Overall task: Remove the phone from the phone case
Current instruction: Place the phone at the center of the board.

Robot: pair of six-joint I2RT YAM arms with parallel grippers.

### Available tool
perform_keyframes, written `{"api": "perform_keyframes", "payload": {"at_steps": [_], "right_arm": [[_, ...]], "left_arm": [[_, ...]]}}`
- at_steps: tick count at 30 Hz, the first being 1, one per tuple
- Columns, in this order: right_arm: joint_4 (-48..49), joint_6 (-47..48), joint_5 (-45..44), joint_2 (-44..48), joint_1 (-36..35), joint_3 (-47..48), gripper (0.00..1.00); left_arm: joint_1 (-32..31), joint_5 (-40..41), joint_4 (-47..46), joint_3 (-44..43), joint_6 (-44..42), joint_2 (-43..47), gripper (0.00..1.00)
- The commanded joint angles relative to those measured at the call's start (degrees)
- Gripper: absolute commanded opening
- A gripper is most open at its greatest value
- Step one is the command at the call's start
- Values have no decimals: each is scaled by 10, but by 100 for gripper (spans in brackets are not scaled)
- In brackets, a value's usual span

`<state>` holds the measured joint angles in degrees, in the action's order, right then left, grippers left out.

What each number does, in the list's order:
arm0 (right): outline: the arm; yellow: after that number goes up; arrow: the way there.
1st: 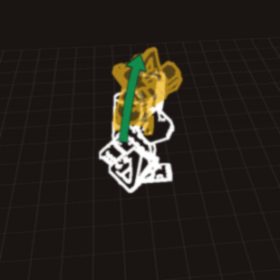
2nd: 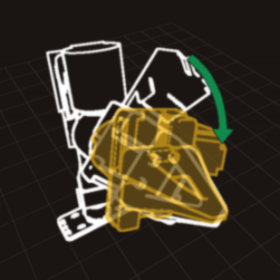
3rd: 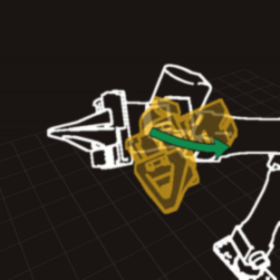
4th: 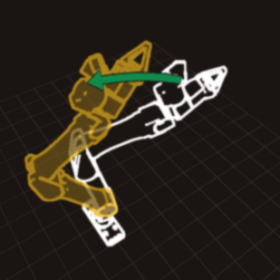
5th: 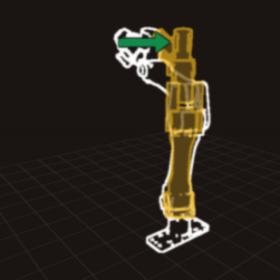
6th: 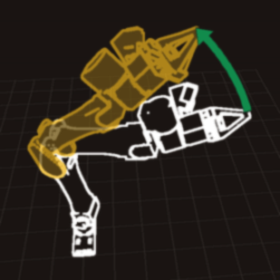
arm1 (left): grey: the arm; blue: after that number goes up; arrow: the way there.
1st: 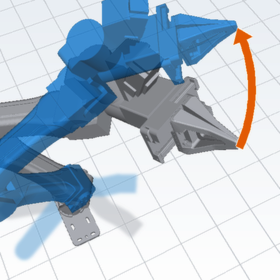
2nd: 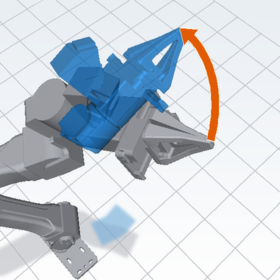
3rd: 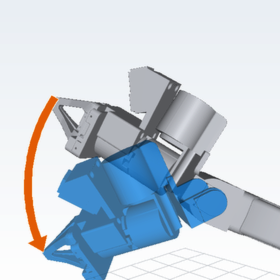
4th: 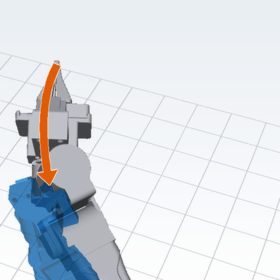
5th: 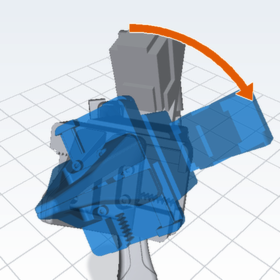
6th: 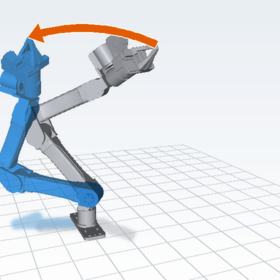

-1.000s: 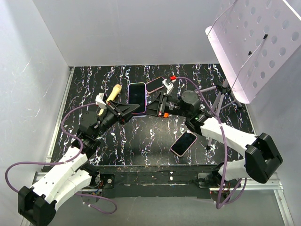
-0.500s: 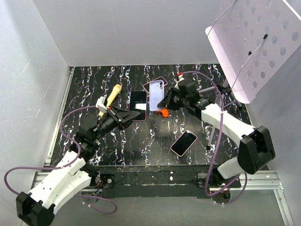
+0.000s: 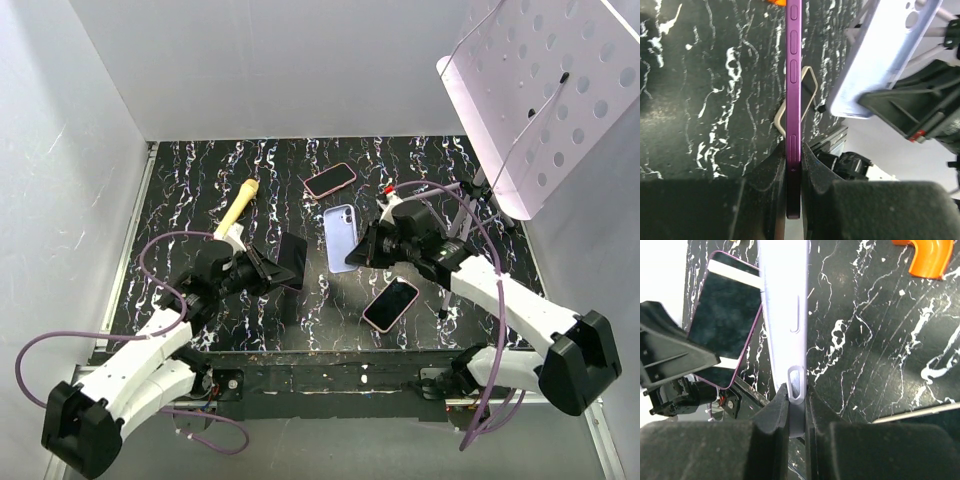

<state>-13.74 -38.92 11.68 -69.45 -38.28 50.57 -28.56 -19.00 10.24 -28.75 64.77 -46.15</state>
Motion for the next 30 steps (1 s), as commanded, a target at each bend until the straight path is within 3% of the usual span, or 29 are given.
{"api": "perform_keyframes", "payload": {"at_steps": [1, 4, 7, 13, 24, 30], "right_arm": [[2, 15, -14, 47, 0, -23, 1], [5, 12, -14, 63, 0, -34, 1], [10, 9, -6, 74, 0, -39, 1], [11, 3, -5, 100, 0, -50, 1], [-8, -5, -29, 164, 0, -72, 1], [-16, -7, -39, 192, 0, -87, 1]], "left_arm": [[6, -57, -54, 35, -23, -10, 0], [-18, -63, -198, 153, 95, 2, 0], [-86, 21, -308, 235, 168, 25, 0], [-97, 136, -265, 189, 91, 27, 0], [-11, 28, -522, 59, 78, -340, 0], [5, 29, -543, -5, 77, -459, 0]]}}
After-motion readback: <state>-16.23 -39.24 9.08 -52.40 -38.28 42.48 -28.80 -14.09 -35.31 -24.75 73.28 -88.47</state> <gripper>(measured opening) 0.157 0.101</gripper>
